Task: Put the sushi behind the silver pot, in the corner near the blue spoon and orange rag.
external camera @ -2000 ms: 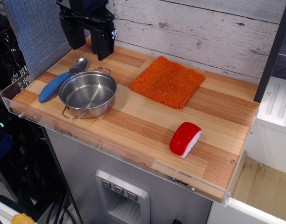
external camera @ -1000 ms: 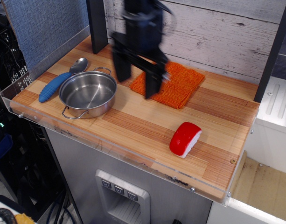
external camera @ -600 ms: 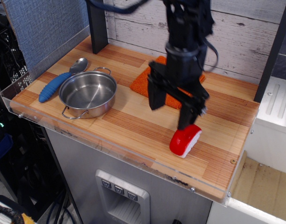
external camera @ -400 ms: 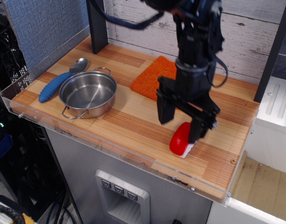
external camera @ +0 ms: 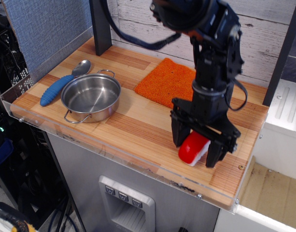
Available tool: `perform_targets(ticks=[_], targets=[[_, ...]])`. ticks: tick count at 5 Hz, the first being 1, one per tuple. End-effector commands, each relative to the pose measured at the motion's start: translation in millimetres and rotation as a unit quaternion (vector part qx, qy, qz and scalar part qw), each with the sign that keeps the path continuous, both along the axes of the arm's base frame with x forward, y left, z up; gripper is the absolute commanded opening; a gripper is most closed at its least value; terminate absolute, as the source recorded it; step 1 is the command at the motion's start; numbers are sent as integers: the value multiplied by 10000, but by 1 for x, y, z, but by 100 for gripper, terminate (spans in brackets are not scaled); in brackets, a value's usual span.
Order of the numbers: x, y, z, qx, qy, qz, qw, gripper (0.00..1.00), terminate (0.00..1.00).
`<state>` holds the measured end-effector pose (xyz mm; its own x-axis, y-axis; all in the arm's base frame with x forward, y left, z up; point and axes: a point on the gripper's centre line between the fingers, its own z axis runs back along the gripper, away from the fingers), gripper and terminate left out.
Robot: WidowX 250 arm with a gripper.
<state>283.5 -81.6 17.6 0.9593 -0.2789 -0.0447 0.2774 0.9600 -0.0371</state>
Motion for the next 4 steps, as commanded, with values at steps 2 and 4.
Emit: perform_targets(ticks=[2,4], targets=[[1,-8,10,273,-338,-241,9988,0,0],[8,26,91,2,-990,-444,9941,0,0]])
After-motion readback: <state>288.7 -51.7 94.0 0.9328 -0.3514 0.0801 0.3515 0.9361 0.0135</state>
